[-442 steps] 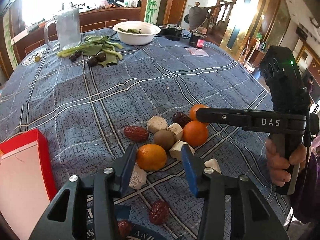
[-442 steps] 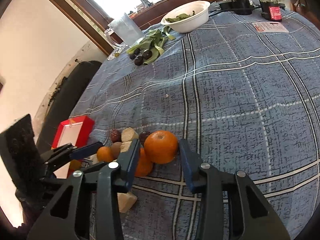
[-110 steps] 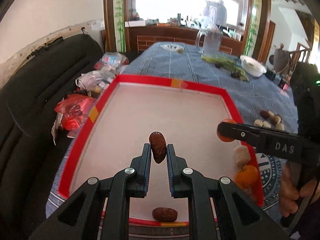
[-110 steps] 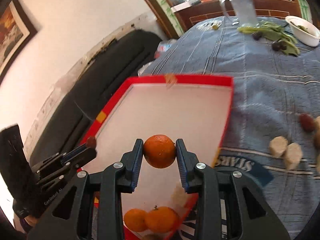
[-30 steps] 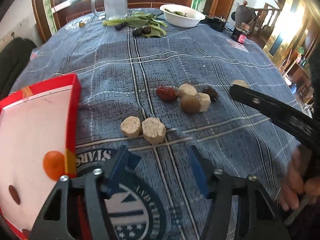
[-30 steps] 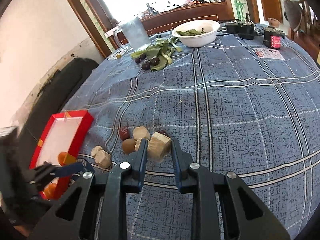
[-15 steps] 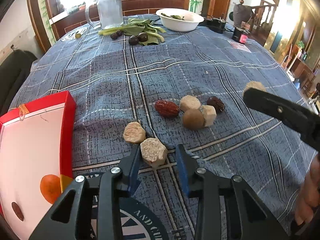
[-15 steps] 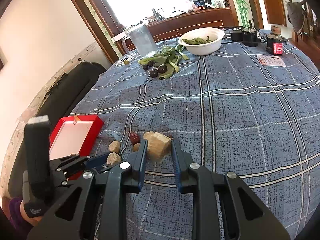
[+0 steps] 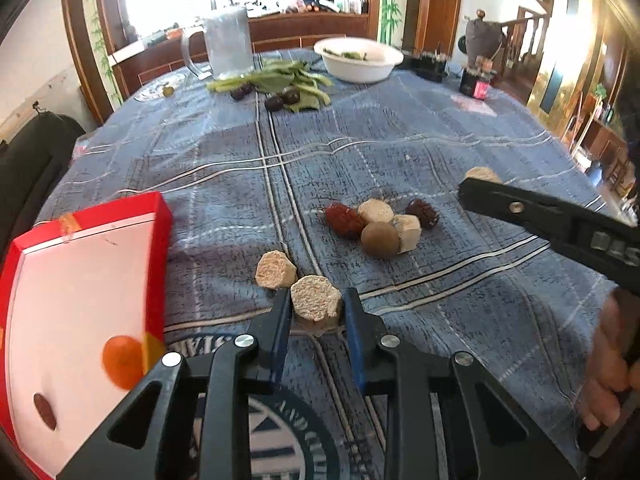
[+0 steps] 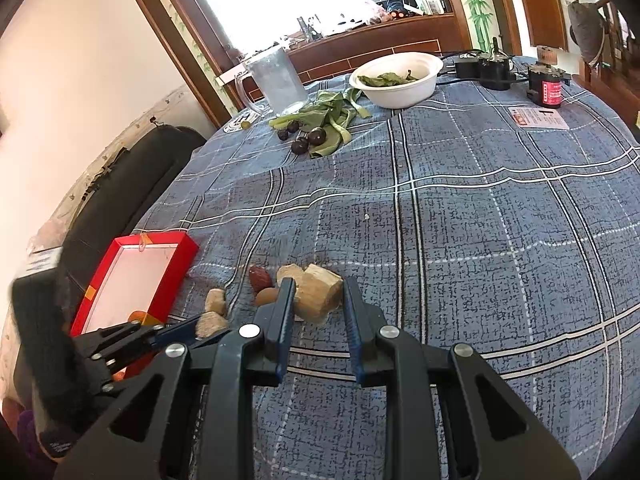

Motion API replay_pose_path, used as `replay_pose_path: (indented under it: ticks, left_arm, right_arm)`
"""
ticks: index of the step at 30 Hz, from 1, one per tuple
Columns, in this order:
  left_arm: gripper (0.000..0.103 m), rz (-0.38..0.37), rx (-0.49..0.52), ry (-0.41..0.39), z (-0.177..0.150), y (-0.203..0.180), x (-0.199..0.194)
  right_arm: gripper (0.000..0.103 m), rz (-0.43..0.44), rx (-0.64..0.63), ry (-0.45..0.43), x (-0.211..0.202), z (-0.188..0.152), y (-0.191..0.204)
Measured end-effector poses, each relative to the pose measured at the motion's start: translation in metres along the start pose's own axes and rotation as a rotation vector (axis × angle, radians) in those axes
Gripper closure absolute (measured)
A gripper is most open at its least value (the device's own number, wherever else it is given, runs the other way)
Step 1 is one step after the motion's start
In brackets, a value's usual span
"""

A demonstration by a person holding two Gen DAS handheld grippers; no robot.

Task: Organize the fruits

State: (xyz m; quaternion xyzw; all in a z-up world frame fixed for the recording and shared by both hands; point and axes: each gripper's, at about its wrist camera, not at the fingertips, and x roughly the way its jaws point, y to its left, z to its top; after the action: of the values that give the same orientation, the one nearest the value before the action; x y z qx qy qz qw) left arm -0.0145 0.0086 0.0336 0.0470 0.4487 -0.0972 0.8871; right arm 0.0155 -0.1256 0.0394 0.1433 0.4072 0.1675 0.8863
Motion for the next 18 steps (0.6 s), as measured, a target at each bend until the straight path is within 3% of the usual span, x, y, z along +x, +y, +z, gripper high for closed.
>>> replay_pose_path:
  ticks: [13,18]
  left_arm:
    - [0.078,0.132,-0.011,-0.193,-0.014,0.011,-0.066]
    - [0.078,0.158,-0.047,-0.224,-0.020,0.029,-0.079]
  right_arm:
    - [0.077,0.024,-0.018,-0.066,-0.008,-0.001,0.004]
    - [0.078,-0.001,-0.034,-0.083,-0.004,-0.003,0.004]
